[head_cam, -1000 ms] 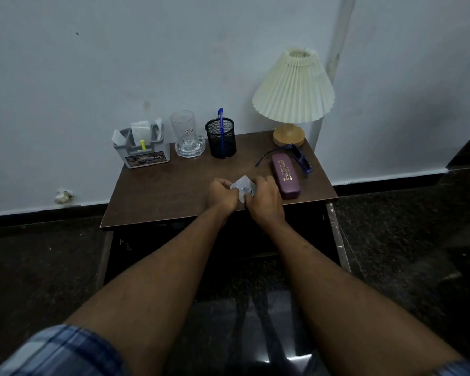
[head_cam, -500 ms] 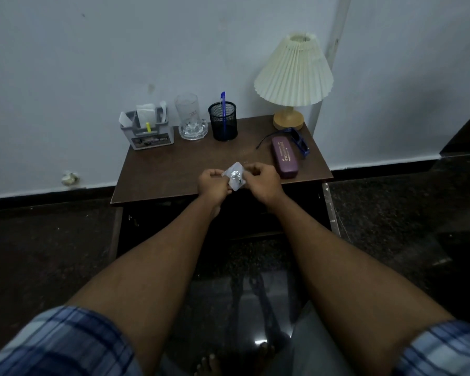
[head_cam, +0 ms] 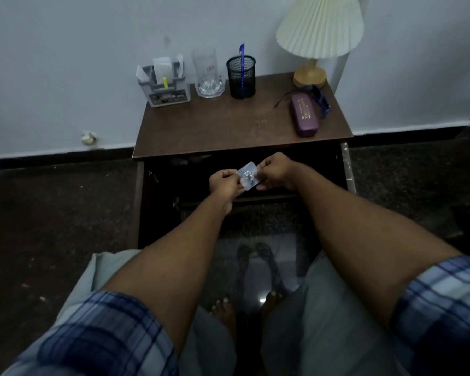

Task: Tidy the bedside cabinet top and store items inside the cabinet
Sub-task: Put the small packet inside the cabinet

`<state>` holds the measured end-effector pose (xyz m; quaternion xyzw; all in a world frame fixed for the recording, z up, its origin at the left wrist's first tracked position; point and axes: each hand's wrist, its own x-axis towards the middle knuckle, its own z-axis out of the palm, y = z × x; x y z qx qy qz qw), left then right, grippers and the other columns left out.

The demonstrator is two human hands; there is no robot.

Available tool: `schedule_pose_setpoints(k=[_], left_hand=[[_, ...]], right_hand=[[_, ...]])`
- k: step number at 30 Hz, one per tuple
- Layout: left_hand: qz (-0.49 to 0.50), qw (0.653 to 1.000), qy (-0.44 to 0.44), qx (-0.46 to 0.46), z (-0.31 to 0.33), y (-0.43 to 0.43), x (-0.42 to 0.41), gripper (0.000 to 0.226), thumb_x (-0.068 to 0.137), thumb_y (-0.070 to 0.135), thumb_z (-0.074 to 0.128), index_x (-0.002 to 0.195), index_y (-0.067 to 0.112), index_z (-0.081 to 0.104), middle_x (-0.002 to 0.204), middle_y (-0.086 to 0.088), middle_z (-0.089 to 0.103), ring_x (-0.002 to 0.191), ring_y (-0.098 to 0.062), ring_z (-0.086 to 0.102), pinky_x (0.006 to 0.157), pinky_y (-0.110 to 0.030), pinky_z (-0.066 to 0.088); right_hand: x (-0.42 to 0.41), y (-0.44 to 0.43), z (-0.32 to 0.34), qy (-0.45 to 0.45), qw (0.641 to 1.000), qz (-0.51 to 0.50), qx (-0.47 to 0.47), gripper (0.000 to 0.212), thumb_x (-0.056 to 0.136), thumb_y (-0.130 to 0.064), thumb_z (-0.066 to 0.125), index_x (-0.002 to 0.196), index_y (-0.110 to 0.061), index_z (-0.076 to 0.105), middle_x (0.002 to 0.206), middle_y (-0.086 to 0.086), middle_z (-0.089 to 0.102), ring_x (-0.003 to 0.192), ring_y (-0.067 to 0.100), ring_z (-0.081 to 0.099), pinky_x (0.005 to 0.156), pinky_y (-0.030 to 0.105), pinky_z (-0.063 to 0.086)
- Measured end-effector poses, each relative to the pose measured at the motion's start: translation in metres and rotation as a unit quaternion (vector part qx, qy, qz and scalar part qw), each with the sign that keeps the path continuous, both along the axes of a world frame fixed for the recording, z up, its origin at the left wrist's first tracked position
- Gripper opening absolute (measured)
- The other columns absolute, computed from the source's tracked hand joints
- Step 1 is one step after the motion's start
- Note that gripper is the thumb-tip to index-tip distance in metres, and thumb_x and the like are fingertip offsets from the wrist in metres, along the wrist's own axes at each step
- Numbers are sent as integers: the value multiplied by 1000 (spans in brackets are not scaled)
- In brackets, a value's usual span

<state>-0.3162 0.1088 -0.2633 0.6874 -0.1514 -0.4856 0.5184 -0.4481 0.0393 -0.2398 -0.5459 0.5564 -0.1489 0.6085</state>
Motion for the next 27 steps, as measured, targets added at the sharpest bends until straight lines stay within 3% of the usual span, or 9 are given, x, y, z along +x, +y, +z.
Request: schedule_pose_setpoints(k=[4,7,11,12,13,16,21,24,27], left_hand=[[10,1000,2,3,-18,1,2,13,96,-5,54,103,5,59,105,-23,69,88,-33,70,77,-39,62],[10,1000,7,11,-30,-12,8,13,96,-3,59,107,2,61,109,-24,70,90,-31,72,78,-37,64],[-2,1000,8,27,-48,-35,17,27,99,4,59,125,-1,62,112,-19,72,80,-21,71,61,-24,59],[-3,999,10,32,-53,-41,20,28,99,5,58,126,0,62,113,-18,73,78,-19,71,57,-21,57],[-4,999,12,35,-58,-46,22,28,100,5,58,127,1,63,114,-18,73,77,-17,71,56,-20,57],[-1,999,21,44,-70,-61,27,34,100,3,56,134,0,56,114,-18,71,84,-19,72,62,-23,58],[0,998,45,40,-85,-82,37,42,95,-3,60,135,-7,49,97,-13,70,77,-18,72,61,-23,59],[-4,998,41,39,-94,-92,42,36,94,-1,61,129,-3,51,96,-9,66,79,-19,72,66,-25,61],[1,999,23,38,-103,-102,41,32,93,-3,62,124,-1,53,103,-9,62,86,-20,67,77,-30,61]], right_hand=[[7,0,-18,4,1000,-14,5,20,85,19,55,77,2,62,82,22,65,67,26,68,56,30,62],[14,-11,-33,30,998,-48,-21,22,81,19,59,75,-3,58,76,18,61,66,24,65,66,38,62],[26,-33,-55,14,992,-122,-34,10,90,13,55,83,6,56,62,6,56,53,7,58,60,23,56],[29,-35,-58,24,990,-129,-49,3,88,9,62,89,11,61,68,6,63,65,14,66,70,28,59],[31,-38,-64,33,988,-137,-60,14,83,5,70,94,13,65,79,11,69,78,23,70,77,37,62],[36,-46,-72,39,980,-187,-51,20,72,1,81,89,3,71,93,15,74,75,22,71,63,36,63],[43,-71,-92,27,984,-179,-3,36,93,-2,60,128,4,59,129,20,64,91,22,67,69,27,61],[48,-80,-101,88,980,-179,-8,47,101,-17,53,146,-5,46,151,11,49,131,29,54,92,25,51],[51,-88,-111,126,977,-172,4,51,104,-16,45,152,-6,35,159,9,38,144,28,40,105,26,43]])
